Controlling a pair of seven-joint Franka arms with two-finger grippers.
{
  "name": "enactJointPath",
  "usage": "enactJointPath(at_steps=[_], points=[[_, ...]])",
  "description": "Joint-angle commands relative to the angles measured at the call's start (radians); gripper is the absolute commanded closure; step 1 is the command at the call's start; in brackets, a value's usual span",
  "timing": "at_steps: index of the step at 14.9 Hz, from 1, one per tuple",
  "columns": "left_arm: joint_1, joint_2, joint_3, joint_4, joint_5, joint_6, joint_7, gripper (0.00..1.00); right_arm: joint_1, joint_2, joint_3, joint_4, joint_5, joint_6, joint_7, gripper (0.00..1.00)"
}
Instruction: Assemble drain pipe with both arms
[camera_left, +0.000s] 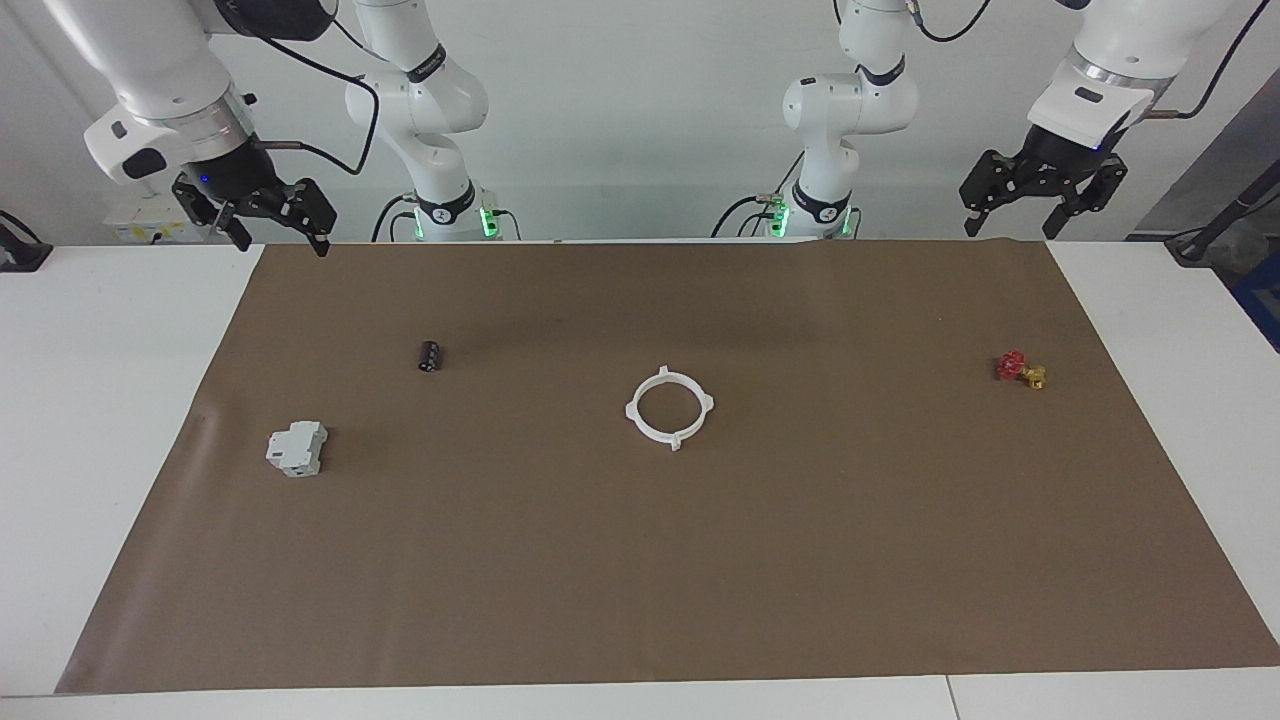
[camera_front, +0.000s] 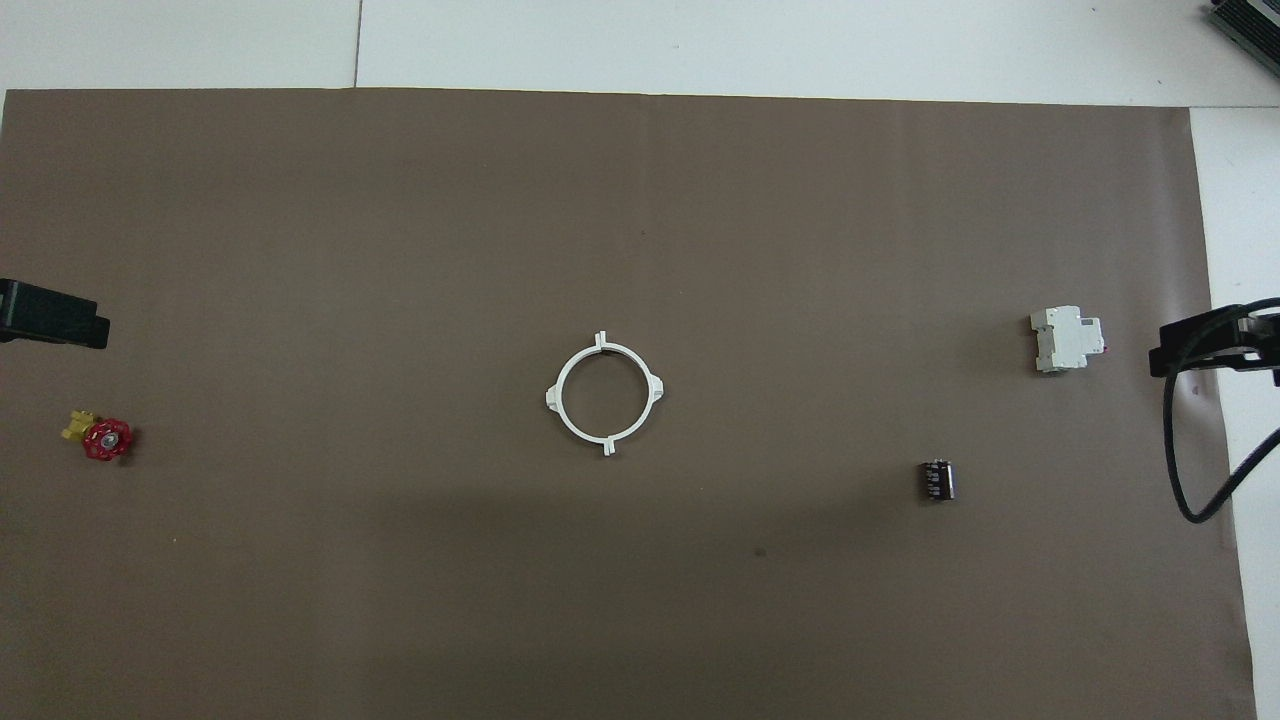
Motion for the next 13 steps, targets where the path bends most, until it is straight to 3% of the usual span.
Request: enactJointPath(at_steps=[1, 6, 13], points=[[-0.01, 0.031, 0.008, 0.046, -0.01, -0.006, 0.006, 0.0, -0.012, -0.027, 0.006, -0.033, 0.007, 0.022, 0.01, 0.0], [-0.036, -0.002, 0.003, -0.066, -0.013, 0.067, 0.008, 0.0, -0.012, -0.027, 0.006, -0.033, 0.007, 0.022, 0.01, 0.0], [-0.032, 0.009, 0.003, -0.061, -0.011, 0.05, 0.008, 0.0, -0.01, -0.027, 0.006, -0.033, 0.007, 0.022, 0.01, 0.0]])
